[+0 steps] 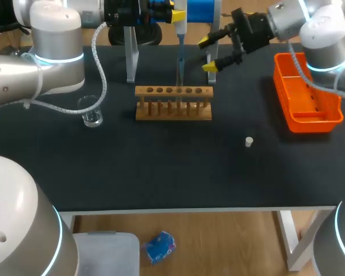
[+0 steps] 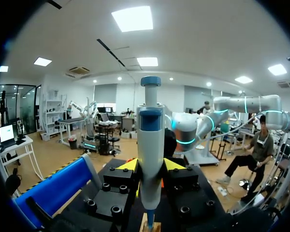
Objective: Invert the test tube, pick up the pipette, mount the tip to pipette, aspirate from beaker and dispense into the tube, eject the tip, return the pipette, and cap with the stopper.
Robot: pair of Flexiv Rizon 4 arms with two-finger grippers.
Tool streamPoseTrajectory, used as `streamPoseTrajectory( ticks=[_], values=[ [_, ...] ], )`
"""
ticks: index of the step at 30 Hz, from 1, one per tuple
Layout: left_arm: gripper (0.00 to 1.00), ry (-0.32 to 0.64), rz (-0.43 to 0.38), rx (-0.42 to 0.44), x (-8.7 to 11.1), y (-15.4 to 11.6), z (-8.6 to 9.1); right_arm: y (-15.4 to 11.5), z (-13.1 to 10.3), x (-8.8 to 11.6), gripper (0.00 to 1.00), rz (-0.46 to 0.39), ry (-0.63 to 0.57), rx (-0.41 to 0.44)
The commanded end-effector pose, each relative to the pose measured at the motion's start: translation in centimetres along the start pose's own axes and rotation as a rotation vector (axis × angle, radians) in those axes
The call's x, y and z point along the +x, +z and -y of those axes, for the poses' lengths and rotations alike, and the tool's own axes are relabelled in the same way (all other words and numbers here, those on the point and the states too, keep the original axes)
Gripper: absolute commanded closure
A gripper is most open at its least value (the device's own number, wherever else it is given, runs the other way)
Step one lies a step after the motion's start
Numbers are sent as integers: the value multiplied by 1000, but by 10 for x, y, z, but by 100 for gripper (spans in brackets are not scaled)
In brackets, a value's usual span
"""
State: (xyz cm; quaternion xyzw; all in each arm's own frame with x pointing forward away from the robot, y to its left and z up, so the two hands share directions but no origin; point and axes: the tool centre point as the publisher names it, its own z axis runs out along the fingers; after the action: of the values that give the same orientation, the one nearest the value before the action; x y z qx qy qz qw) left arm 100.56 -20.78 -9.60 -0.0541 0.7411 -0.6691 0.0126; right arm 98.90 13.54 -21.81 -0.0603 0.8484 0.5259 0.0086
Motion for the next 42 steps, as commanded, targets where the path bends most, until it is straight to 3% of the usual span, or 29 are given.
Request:
streamPoseTrajectory(
  ticks=[1,7,21,24,37,42],
  values=[
    [100,1,2,1,0,1,0,-39,-19,14,0,30,-15,4],
    [100,1,2,1,0,1,0,-63,-45,12,0,45,-20,-34],
    [100,1,2,1,0,1,0,-90,-107,8,0,-23,-29,-157],
    [100,1,2,1,0,1,0,-96,-122,8,0,-3,-62,-83],
    [100,1,2,1,0,1,0,-96,-122,8,0,-3,-62,-83],
    [100,1,2,1,0,1,0,-100,-140,2,0,-35,-25,-152]
  ],
)
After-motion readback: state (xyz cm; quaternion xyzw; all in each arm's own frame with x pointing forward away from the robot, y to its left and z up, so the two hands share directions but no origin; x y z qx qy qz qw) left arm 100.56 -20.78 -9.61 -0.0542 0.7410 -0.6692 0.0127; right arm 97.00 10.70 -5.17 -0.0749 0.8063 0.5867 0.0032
